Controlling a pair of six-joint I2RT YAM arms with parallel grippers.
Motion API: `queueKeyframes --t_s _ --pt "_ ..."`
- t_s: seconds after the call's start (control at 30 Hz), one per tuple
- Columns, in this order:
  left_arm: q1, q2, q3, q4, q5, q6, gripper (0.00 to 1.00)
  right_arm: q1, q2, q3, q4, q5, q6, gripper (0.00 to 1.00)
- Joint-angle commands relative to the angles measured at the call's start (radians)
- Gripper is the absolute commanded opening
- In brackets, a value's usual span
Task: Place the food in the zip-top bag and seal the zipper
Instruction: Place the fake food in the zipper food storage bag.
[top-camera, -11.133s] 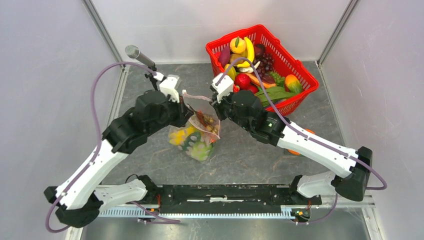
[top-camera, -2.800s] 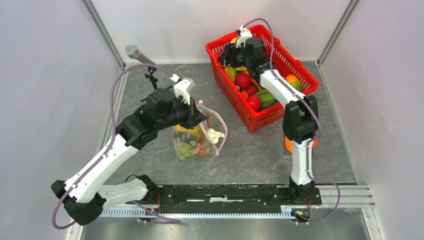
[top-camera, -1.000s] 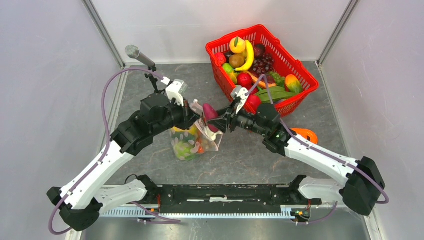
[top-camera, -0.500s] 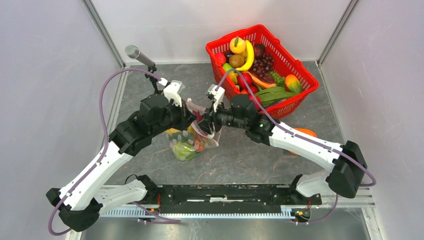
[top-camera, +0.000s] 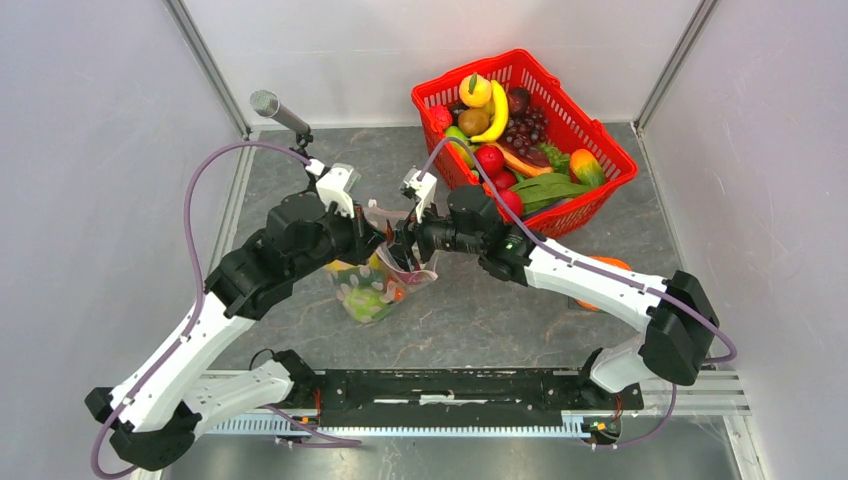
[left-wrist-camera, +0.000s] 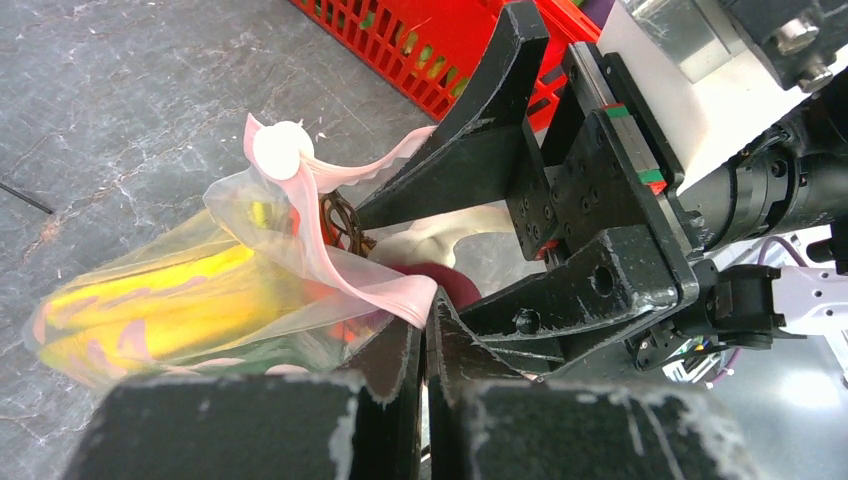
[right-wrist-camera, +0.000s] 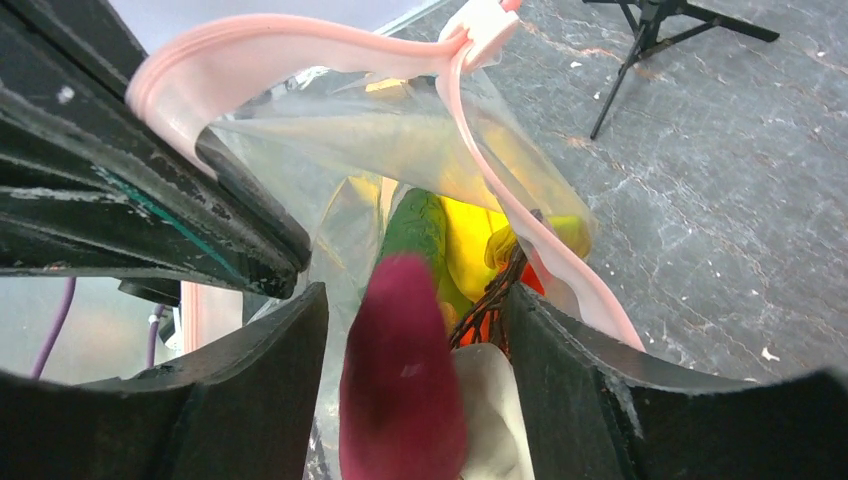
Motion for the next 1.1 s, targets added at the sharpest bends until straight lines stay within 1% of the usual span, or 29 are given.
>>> queueKeyframes --t_s 0.0,0.03,0.07,0.17,0.2,0.27,0.3,0.33,0.37,0.4,0.43,0.47,0.53,0.57,0.6,0.63,0.67,0.7,0.8,0.87,0.9,1.0,1.07 --pt "0.001 -0.033 0.01 0.044 -0.048 -0.006 0.04 0.003 -0.009 0.0 0.057 -0.051 -0.004 0.7" --pt "0.001 -0.034 0.007 0.045 -0.053 -0.006 0.04 0.003 -0.017 -0.006 0.06 -0.055 -0.009 0.67" --pt "0.001 -0.036 0.006 0.044 -0.062 -0.004 0.04 0.004 -0.023 -0.012 0.059 -0.057 -0.014 0.6" --pt "0.0 -0.036 -0.001 0.044 -0.077 0.001 0.04 0.0 -0.046 -0.026 0.043 -0.064 -0.024 0.54" --pt "0.001 -0.036 -0.003 0.044 -0.08 0.0 0.04 -0.002 -0.05 -0.028 0.036 -0.071 -0.029 0.53" --pt "0.001 -0.03 -0.007 0.044 -0.093 0.0 0.04 -0.004 -0.065 -0.03 0.025 -0.086 -0.039 0.44" --pt "0.001 -0.026 -0.009 0.044 -0.098 -0.001 0.04 -0.004 -0.072 -0.031 0.025 -0.096 -0.043 0.36" --pt "0.001 -0.022 -0.01 0.044 -0.102 -0.002 0.04 -0.004 -0.078 -0.035 0.034 -0.122 -0.046 0.22" --pt "0.001 -0.018 -0.011 0.044 -0.105 -0.003 0.04 -0.004 -0.082 -0.043 0.049 -0.156 -0.05 0.12" --pt "0.001 -0.014 -0.011 0.043 -0.109 -0.003 0.04 -0.004 -0.082 -0.045 0.058 -0.201 -0.053 0.14" --pt "0.001 -0.012 -0.012 0.042 -0.109 -0.003 0.04 -0.004 -0.076 -0.036 0.053 -0.23 -0.052 0.22" --pt "0.001 -0.009 -0.012 0.041 -0.111 -0.003 0.04 -0.004 -0.07 -0.025 0.046 -0.235 -0.048 0.26" --pt "0.001 -0.009 -0.014 0.041 -0.115 -0.005 0.04 -0.004 -0.059 -0.019 0.065 -0.259 -0.042 0.16" --pt "0.001 -0.01 -0.015 0.042 -0.115 -0.007 0.04 -0.006 -0.056 -0.007 0.059 -0.218 -0.034 0.11" --pt "0.001 -0.012 -0.014 0.043 -0.112 -0.007 0.04 -0.006 -0.066 -0.003 0.049 -0.107 -0.013 0.11" --pt "0.001 -0.013 -0.014 0.042 -0.108 -0.006 0.04 -0.006 -0.09 -0.028 0.075 -0.028 -0.004 0.1" --pt "0.001 -0.019 -0.015 0.042 -0.104 -0.008 0.04 -0.006 -0.119 -0.061 0.134 0.038 0.001 0.1" --pt "0.001 -0.023 -0.017 0.046 -0.1 -0.01 0.04 -0.007 -0.14 -0.102 0.196 0.07 0.017 0.11" --pt "0.0 -0.041 -0.034 0.067 -0.1 -0.017 0.04 -0.015 -0.153 -0.182 0.439 0.086 0.13 0.08" --pt "0.001 -0.048 -0.042 0.077 -0.101 -0.024 0.04 -0.014 -0.143 -0.231 0.624 0.113 0.212 0.08" --pt "0.001 -0.048 -0.042 0.078 -0.098 -0.024 0.04 -0.014 -0.133 -0.242 0.687 0.115 0.234 0.08" --pt "0.001 -0.047 -0.043 0.075 -0.081 -0.03 0.04 -0.015 -0.087 -0.242 0.81 0.145 0.285 0.08" --pt "0.001 -0.049 -0.046 0.075 -0.071 -0.033 0.04 -0.013 -0.046 -0.218 0.83 0.153 0.315 0.08"
